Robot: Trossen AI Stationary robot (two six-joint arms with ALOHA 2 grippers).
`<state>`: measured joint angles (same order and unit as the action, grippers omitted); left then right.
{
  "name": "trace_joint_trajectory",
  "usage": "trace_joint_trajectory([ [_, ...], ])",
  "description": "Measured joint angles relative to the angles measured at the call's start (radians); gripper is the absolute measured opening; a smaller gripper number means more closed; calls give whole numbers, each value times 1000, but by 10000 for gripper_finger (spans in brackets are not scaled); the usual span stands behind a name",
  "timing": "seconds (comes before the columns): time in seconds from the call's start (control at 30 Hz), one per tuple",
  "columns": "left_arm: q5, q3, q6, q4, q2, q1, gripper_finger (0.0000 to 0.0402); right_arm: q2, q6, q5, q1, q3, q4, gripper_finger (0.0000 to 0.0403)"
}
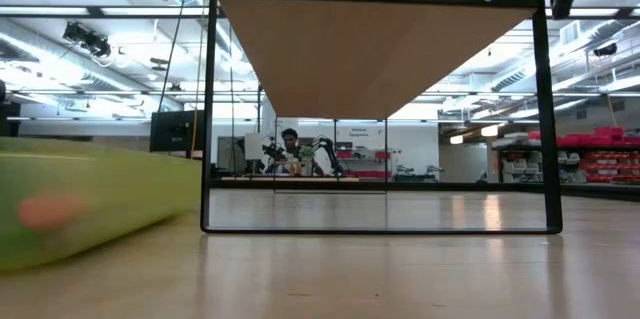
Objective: Pack school essentials
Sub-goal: Return to Home Position
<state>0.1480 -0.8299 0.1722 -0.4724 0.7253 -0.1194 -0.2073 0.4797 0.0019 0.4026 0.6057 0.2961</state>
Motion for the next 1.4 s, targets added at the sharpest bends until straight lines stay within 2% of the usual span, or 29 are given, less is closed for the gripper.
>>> trace_joint_trajectory([
  [0.23, -28, 253, -127, 300, -103, -2, 4, 9, 28, -45, 0, -62, 3, 22],
  [0.5, 69, 339, -161, 316, -270, -2, 6, 52, 15, -51, 0, -127, 2, 10],
  [0.77, 104, 445, -213, 358, -439, -2, 7, 137, -5, -52, 0, -161, 0, 9],
  [0.9, 107, 501, -213, 433, -503, -2, 3, 168, -31, -52, 0, -182, 0, 8],
  [1.1, 107, 592, -212, 547, -573, -2, 7, 189, -54, -52, 0, -217, -7, 8],
  [1.27, 106, 659, -206, 625, -607, -2, 3, 189, -60, -69, 0, -273, -86, 8],
  [1.4, 96, 676, -214, 622, -624, -1, 7, 189, -45, -75, 0, -315, -145, 8],
])
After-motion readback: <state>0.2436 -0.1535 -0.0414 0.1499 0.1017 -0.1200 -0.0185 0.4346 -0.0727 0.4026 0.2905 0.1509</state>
